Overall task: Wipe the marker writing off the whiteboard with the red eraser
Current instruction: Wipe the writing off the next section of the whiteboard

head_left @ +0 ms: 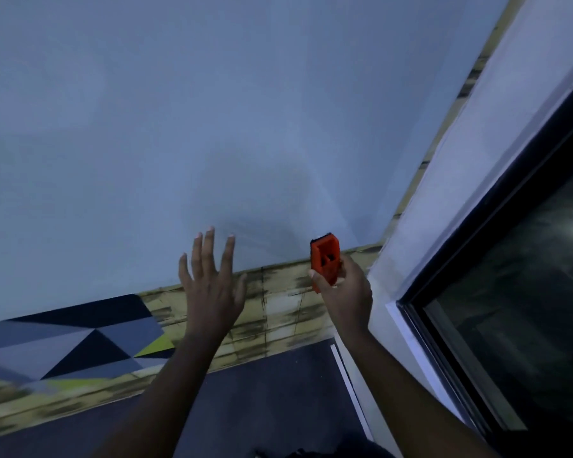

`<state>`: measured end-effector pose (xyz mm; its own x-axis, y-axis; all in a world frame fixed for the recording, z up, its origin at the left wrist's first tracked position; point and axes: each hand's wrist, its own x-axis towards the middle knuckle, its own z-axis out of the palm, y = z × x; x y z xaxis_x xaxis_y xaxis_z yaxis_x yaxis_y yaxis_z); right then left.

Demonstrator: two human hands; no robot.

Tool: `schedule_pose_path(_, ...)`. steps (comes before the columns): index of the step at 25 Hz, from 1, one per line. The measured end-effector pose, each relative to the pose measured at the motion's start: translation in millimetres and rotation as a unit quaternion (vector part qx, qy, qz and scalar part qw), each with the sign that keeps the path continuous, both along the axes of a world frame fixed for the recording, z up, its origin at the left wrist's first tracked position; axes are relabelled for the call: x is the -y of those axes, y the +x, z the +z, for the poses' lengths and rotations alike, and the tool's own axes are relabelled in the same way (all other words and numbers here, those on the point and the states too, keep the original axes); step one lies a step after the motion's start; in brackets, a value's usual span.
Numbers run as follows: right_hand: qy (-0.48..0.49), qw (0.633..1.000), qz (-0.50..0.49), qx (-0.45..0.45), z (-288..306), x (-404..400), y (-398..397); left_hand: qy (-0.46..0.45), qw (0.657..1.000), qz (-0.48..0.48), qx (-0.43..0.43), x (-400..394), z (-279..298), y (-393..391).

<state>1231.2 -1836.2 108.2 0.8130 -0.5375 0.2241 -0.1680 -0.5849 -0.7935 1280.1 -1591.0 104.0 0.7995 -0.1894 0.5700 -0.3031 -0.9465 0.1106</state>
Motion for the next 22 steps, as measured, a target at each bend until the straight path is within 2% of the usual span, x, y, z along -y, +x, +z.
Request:
schedule_pose_path(8, -0.010, 0.999, -0.002, 0.037, 18.7, 36.4, -49.5, 0.032, 0.999, 0.036, -0.017, 12.8, 16.2, -51.9)
schedule_pose_path(16, -0.084, 0.989, 0.056, 0.110, 98.7, 69.2, -101.9, 0.036, 0.998, 0.052, 0.017, 53.8, 79.9, -118.5)
schedule_pose_path(22, -0.101, 0.981, 0.057, 0.158, 140.7, 97.8, -140.5, 0.064, 0.995, 0.054, 0.055, 77.0, 116.1, -161.5)
